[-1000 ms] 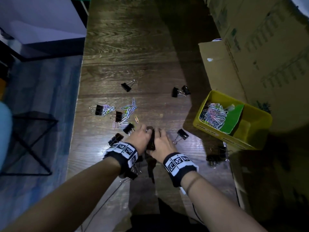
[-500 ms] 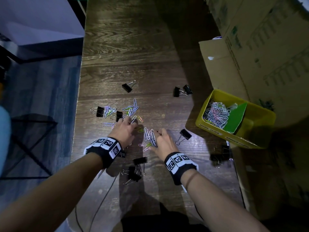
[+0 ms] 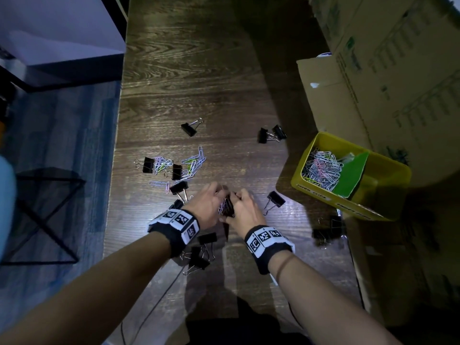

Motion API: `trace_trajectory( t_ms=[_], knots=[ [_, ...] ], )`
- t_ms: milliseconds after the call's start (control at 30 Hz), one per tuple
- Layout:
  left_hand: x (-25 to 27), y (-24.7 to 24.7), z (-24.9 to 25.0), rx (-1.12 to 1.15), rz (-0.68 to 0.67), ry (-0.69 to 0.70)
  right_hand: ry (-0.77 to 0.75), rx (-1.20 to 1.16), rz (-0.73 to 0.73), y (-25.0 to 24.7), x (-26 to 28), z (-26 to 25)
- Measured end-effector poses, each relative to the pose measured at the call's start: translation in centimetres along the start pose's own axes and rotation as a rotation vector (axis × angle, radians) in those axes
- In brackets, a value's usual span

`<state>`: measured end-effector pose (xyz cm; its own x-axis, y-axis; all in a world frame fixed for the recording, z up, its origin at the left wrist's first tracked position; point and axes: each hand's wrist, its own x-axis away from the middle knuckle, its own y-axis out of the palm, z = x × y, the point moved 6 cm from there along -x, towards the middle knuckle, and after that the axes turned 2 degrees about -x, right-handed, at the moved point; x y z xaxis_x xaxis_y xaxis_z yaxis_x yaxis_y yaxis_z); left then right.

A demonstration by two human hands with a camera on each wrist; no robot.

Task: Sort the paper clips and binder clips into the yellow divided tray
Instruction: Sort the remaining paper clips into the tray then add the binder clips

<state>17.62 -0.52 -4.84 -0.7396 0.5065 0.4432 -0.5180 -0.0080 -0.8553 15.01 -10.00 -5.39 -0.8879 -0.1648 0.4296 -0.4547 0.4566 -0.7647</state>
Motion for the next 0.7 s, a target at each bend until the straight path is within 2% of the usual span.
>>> trace_trajectory(
  t_ms=[100, 200, 267, 367, 700],
  knots=[
    [0.0, -1.0, -1.4, -0.061, 0.050, -0.032, 0.019, -0.022, 0.014, -0.6, 0.1, 0.8],
    [0.1, -0.5, -1.6, -0.143, -0.064, -0.050, 0.035, 0.016, -0.024, -0.3, 0.5, 0.2],
    [0.2, -0.1, -1.1, -0.105, -0.095, -0.084, 0.015, 0.051, -0.044, 0.1, 0.5, -0.6],
    [0.3, 0.0, -0.4, 0.000, -0.051, -0.133, -0.004, 0.029, -0.065, 0.1, 0.4, -1.2],
    [0.5, -0.1, -0.4, 0.177, 0.031, -0.107, -0.018, -0.082, 0.006, -0.5, 0.5, -1.2]
  ],
)
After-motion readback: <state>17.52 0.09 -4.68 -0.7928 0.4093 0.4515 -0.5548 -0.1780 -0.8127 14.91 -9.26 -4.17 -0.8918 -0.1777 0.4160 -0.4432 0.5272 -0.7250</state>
